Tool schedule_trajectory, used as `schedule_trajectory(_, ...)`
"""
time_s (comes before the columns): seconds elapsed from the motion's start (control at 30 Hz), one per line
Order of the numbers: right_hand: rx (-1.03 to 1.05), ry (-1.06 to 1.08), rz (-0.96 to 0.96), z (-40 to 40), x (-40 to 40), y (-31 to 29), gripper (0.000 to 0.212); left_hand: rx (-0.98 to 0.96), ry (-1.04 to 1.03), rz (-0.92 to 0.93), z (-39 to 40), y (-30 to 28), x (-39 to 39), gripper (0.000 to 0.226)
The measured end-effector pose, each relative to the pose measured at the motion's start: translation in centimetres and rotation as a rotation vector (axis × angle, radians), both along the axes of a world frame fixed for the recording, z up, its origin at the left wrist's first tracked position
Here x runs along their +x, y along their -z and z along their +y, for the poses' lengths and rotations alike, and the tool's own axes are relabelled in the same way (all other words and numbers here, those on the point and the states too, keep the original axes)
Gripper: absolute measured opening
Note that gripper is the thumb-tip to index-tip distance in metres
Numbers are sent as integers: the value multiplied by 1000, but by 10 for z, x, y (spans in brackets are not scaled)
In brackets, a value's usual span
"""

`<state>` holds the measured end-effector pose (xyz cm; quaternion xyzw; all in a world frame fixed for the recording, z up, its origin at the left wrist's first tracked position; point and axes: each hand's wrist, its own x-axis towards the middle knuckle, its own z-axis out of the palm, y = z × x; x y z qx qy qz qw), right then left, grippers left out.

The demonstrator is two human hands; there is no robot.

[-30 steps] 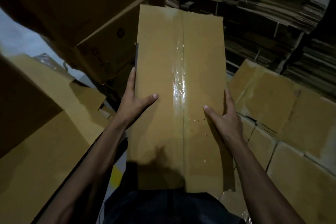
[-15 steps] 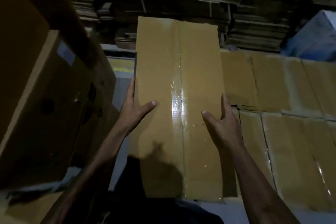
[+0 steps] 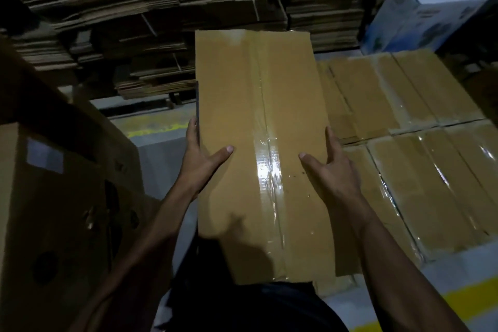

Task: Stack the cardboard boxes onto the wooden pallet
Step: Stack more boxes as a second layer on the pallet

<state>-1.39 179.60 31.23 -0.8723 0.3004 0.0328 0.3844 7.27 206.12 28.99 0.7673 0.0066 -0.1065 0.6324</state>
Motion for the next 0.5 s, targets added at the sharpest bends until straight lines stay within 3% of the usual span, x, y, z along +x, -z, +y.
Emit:
schedule_trajectory(0.23,33,19,-1,-31,45,6,94,-44,-2,75,-33,9,50,76)
schedule_trajectory(0.5,30,23,58,-93,140,41,94,-37,-31,127,-95,36,142,71)
